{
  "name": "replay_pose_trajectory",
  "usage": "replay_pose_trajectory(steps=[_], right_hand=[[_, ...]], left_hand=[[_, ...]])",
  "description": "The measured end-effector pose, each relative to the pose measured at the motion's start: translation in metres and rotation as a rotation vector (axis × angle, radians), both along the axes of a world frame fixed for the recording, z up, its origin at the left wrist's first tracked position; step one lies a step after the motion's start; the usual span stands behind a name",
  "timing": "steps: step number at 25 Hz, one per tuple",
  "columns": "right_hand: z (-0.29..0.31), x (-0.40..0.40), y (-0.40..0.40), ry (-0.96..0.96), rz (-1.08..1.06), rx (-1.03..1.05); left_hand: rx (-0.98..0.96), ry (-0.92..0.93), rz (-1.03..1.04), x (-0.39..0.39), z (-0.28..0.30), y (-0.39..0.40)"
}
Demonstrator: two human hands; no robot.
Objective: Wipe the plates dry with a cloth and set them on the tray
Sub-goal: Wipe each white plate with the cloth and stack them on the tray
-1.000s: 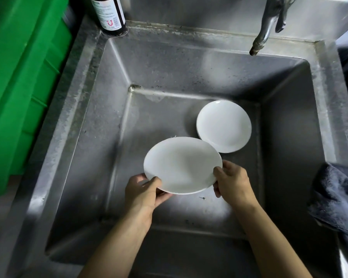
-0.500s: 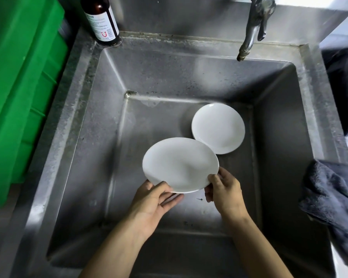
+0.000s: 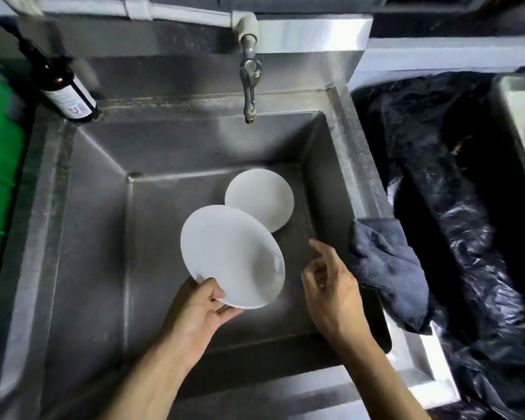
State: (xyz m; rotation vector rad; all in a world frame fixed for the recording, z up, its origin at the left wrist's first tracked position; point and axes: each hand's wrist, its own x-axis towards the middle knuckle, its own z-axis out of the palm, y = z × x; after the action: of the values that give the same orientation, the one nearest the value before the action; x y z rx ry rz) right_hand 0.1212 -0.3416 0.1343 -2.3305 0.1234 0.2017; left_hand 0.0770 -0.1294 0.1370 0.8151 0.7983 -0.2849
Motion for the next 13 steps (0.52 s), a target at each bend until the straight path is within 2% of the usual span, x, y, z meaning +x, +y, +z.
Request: replay_pose_trajectory(steps=[2, 4, 8, 10, 13], right_hand=[[0.017, 0.012, -0.036, -0.141, 0.017, -0.101], [0.022, 0.024, -0.07, -0.189, 0.029, -0.257], [0.01, 0.033, -0.125, 0.11, 0.251, -0.505], [-0.001, 0.035, -0.144, 0.179, 0.29, -0.473], [-0.009, 0.032, -0.156, 0.008, 0.288, -0.318]], left_hand=[[0.021, -0.008, -0.041, 0.001, 0.02, -0.009], [0.048, -0.001, -0.068, 0.002, 0.035, -0.019], [0.103, 0.015, -0.082, 0.004, 0.065, -0.037], [0.138, 0.016, -0.094, 0.004, 0.081, -0.044], [0.198, 0.012, -0.108, 0.004, 0.106, -0.055]])
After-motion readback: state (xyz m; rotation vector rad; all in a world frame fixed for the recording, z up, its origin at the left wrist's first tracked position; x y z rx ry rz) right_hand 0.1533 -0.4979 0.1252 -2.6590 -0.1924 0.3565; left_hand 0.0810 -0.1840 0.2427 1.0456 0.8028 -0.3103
